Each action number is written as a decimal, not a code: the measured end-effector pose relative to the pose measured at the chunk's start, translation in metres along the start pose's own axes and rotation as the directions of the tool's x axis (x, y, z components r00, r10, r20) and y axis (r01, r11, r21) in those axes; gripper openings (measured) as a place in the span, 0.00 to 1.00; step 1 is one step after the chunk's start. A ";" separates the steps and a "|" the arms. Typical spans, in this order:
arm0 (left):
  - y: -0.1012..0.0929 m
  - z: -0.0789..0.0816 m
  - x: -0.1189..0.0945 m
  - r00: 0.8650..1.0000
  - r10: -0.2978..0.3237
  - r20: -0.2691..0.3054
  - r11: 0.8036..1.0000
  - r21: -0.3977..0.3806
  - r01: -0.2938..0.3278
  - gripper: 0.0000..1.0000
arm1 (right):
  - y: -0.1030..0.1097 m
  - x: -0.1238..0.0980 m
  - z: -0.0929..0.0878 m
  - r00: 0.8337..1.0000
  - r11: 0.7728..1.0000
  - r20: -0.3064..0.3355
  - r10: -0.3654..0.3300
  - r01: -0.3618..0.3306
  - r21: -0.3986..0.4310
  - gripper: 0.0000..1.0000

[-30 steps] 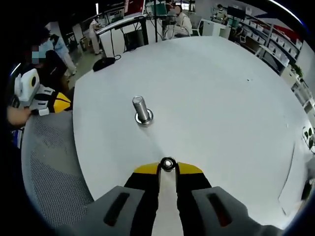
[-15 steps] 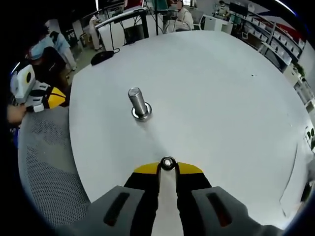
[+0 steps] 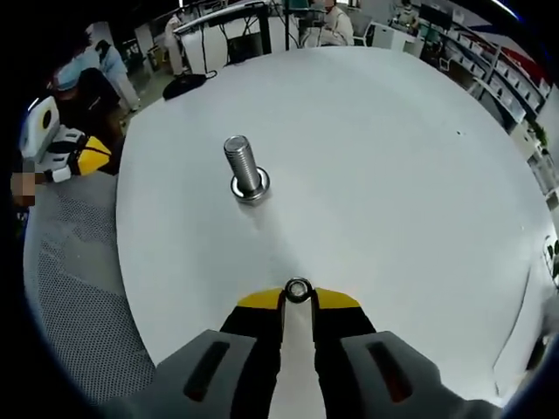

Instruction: Place the washer onto the threaded stud by aligning its center hole with the stud, sliding it down to the base, and recovering from edge contact or off-axis alignment until the washer reaches the visible bottom stop.

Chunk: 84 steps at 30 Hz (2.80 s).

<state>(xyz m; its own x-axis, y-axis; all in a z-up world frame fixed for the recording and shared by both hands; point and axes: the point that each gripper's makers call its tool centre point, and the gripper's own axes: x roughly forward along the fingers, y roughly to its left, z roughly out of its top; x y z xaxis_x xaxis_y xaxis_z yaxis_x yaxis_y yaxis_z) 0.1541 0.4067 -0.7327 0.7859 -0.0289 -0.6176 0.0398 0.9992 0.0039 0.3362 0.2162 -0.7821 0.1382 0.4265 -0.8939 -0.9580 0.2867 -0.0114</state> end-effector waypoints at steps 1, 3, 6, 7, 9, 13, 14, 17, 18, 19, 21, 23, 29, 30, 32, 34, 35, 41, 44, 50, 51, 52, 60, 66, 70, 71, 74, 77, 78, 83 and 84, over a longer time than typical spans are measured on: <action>0.000 0.001 0.000 1.000 0.000 0.005 1.000 0.002 0.000 0.00 | 0.000 0.000 -0.001 1.000 1.000 -0.005 0.000 0.000 -0.006 0.14; 0.000 0.000 0.000 1.000 -0.001 0.000 1.000 -0.001 0.001 0.00 | -0.002 0.000 -0.002 1.000 1.000 -0.003 -0.010 0.010 -0.023 0.16; 0.000 0.001 0.000 1.000 -0.002 0.003 1.000 0.000 0.002 0.00 | -0.002 -0.002 -0.004 1.000 1.000 -0.005 -0.018 0.018 -0.018 0.18; 0.000 0.000 0.000 1.000 -0.002 0.003 1.000 0.000 0.002 0.00 | -0.003 -0.003 -0.005 1.000 1.000 -0.003 -0.025 0.025 -0.016 0.19; 0.000 0.000 0.000 1.000 -0.002 0.004 1.000 0.000 0.002 0.00 | -0.003 -0.007 -0.007 0.999 0.999 0.000 -0.038 0.038 -0.009 0.21; -0.001 0.001 0.000 1.000 -0.003 0.006 1.000 0.004 0.003 0.00 | 0.000 -0.018 -0.010 0.998 0.998 0.022 -0.058 0.058 0.016 0.23; -0.001 0.001 0.000 1.000 -0.003 0.008 1.000 0.005 0.003 0.00 | 0.001 -0.021 -0.010 0.997 0.998 0.029 -0.065 0.064 0.021 0.23; -0.001 0.001 0.000 1.000 -0.007 0.007 1.000 0.015 0.006 0.00 | 0.005 -0.033 -0.015 0.995 0.996 0.055 -0.086 0.084 0.031 0.25; -0.002 0.002 0.000 1.000 -0.007 0.009 1.000 0.017 0.007 0.00 | 0.006 -0.038 -0.018 0.993 0.995 0.062 -0.098 0.096 0.035 0.25; -0.002 0.002 0.000 1.000 -0.008 0.011 1.000 0.018 0.007 0.00 | 0.006 -0.041 -0.020 0.992 0.994 0.070 -0.107 0.104 0.038 0.25; -0.002 0.003 -0.001 1.000 -0.011 0.018 1.000 0.019 0.010 0.00 | 0.009 -0.049 -0.022 0.988 0.992 0.100 -0.119 0.114 0.054 0.26; -0.005 0.013 -0.003 0.997 -0.029 0.077 0.999 -0.015 0.030 0.00 | 0.014 -0.060 -0.021 0.979 0.987 0.156 -0.127 0.110 0.113 0.26; -0.009 0.003 0.001 0.999 -0.037 0.016 0.998 0.056 0.036 0.00 | 0.029 -0.093 -0.030 0.939 0.949 0.273 -0.206 0.124 0.290 0.26; -0.012 0.007 -0.001 0.998 -0.055 0.039 0.998 0.044 0.054 0.00 | 0.029 -0.099 -0.036 0.933 0.936 0.271 -0.237 0.144 0.322 0.26; -0.014 0.010 -0.002 0.996 -0.070 0.054 0.997 0.042 0.068 0.00 | 0.032 -0.106 -0.045 0.928 0.927 0.271 -0.257 0.157 0.342 0.26; -0.018 0.004 -0.001 0.997 -0.080 0.017 0.994 0.080 0.078 0.00 | 0.037 -0.115 -0.054 0.919 0.912 0.275 -0.284 0.170 0.373 0.26; -0.019 0.005 -0.001 0.996 -0.084 0.022 0.993 0.080 0.082 0.00 | 0.038 -0.121 -0.060 0.908 0.900 0.283 -0.309 0.183 0.395 0.26; -0.021 0.008 -0.002 0.993 -0.106 0.045 0.991 0.085 0.102 0.00 | 0.046 -0.141 -0.085 0.862 0.854 0.313 -0.398 0.224 0.469 0.27; -0.022 0.006 -0.002 0.994 -0.110 0.029 0.990 0.088 0.107 0.00 | 0.054 -0.144 -0.096 0.848 0.837 0.330 -0.416 0.214 0.504 0.29; -0.021 0.003 -0.002 0.995 -0.100 0.008 0.991 0.091 0.098 0.00 | 0.069 -0.133 -0.109 0.845 0.812 0.338 -0.415 0.176 0.556 0.31; -0.021 0.001 -0.001 0.995 -0.096 -0.010 0.991 0.094 0.097 0.00 | 0.074 -0.131 -0.109 0.843 0.804 0.350 -0.409 0.152 0.575 0.31; -0.021 -0.003 -0.001 0.995 -0.093 -0.033 0.991 0.098 0.096 0.00 | 0.077 -0.130 -0.108 0.841 0.797 0.358 -0.406 0.133 0.589 0.31; -0.017 -0.013 -0.001 0.993 -0.061 -0.099 0.992 0.106 0.072 0.01 | 0.074 -0.110 -0.120 0.836 0.774 0.327 -0.440 0.170 0.610 0.31; -0.019 -0.016 0.002 0.991 -0.065 -0.113 0.993 0.095 0.076 0.08 | 0.074 -0.109 -0.124 0.856 0.767 0.308 -0.416 0.148 0.624 0.26; -0.020 -0.016 0.001 0.991 -0.068 -0.115 0.992 0.099 0.080 0.08 | 0.073 -0.108 -0.127 0.859 0.760 0.295 -0.419 0.155 0.631 0.26; -0.020 -0.017 0.001 0.991 -0.066 -0.119 0.992 0.100 0.078 0.08 | 0.073 -0.107 -0.129 0.862 0.754 0.285 -0.418 0.155 0.638 0.26; -0.019 -0.016 0.002 0.992 -0.060 -0.114 0.992 0.101 0.071 0.08 | 0.075 -0.106 -0.130 0.871 0.759 0.271 -0.410 0.162 0.631 0.25; -0.019 -0.016 0.001 0.992 -0.062 -0.112 0.992 0.103 0.073 0.08 | 0.075 -0.104 -0.131 0.875 0.764 0.269 -0.402 0.158 0.626 0.25; -0.019 -0.016 0.001 0.992 -0.061 -0.112 0.992 0.104 0.073 0.08 | 0.075 -0.104 -0.131 0.876 0.763 0.267 -0.401 0.158 0.627 0.25; -0.018 -0.015 0.002 0.993 -0.058 -0.108 0.992 0.105 0.069 0.07 | 0.075 -0.102 -0.134 0.882 0.756 0.247 -0.401 0.166 0.634 0.25; -0.018 -0.015 0.002 0.993 -0.058 -0.107 0.992 0.106 0.070 0.07 | 0.075 -0.102 -0.134 0.882 0.755 0.247 -0.401 0.165 0.635 0.25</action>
